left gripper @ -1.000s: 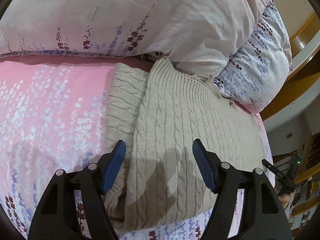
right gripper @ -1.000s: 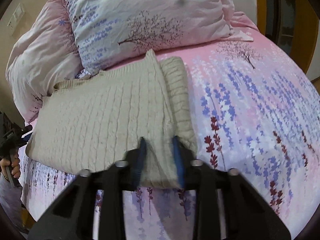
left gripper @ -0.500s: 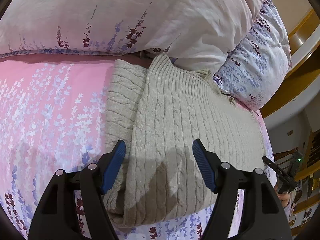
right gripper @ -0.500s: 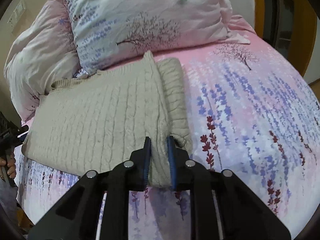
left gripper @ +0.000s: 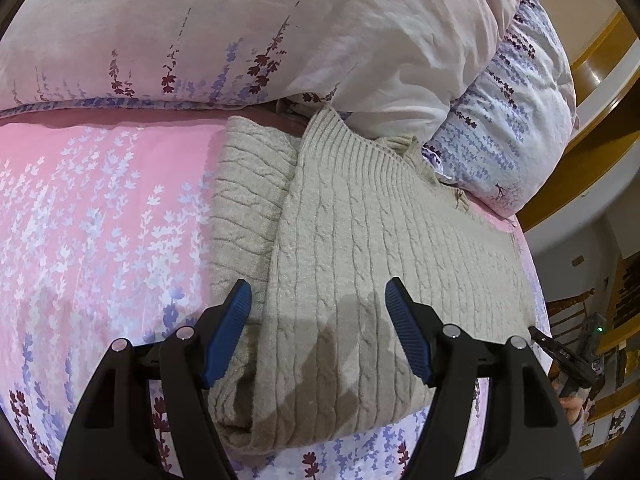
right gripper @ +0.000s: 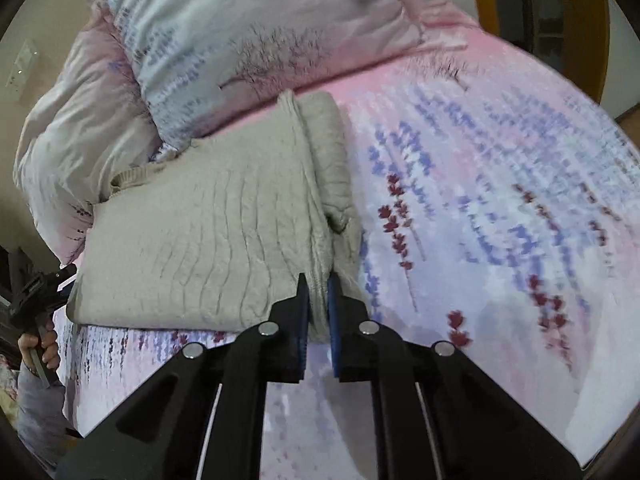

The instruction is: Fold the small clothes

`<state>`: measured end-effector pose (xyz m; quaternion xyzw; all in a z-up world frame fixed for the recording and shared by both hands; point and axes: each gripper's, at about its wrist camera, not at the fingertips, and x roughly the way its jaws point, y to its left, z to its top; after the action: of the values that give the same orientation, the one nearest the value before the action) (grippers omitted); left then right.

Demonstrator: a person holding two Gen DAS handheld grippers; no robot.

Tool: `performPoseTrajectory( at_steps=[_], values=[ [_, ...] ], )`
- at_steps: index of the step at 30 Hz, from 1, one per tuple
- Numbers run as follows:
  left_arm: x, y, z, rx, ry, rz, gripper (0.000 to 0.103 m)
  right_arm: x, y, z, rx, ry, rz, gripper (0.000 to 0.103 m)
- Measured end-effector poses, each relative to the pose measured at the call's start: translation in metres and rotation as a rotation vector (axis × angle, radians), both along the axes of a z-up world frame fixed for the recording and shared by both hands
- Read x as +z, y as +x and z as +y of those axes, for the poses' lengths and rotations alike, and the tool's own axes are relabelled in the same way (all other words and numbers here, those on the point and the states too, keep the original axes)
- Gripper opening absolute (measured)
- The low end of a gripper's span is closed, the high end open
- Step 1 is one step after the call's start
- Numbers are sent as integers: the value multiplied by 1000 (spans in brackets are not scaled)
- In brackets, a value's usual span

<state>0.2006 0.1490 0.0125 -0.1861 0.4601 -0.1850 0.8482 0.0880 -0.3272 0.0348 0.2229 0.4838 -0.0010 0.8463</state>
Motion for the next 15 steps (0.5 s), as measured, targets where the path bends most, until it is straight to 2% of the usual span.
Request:
performPoseTrajectory(
  at_steps=[2, 4, 6, 9, 11, 13, 15],
  values=[
    [1, -4, 2, -3, -10, -2, 70, 9, 3, 3, -13, -32, -19, 19],
    [1, -7, 4, -7, -20, -5, 70, 26, 6, 6, -16, -72, -86, 47],
    [0, -9, 4, -9, -13, -6, 70, 36, 17, 8, -11, -99, -122, 47],
    [1, -9, 0, -9, 11, -9, 70, 36, 49, 7, -2, -119, -121, 39],
    [1, -9, -3, -8, 23, -9, 70, 33, 66, 7, 2, -116, -102, 29],
    [0, -10, -4, -9, 30, -13, 70, 37, 70, 21, 79, -44, -148, 28],
    [-1, -10, -4, -8, 35, -21, 70, 40, 72, 50, 172, -107, -161, 29]
  ],
)
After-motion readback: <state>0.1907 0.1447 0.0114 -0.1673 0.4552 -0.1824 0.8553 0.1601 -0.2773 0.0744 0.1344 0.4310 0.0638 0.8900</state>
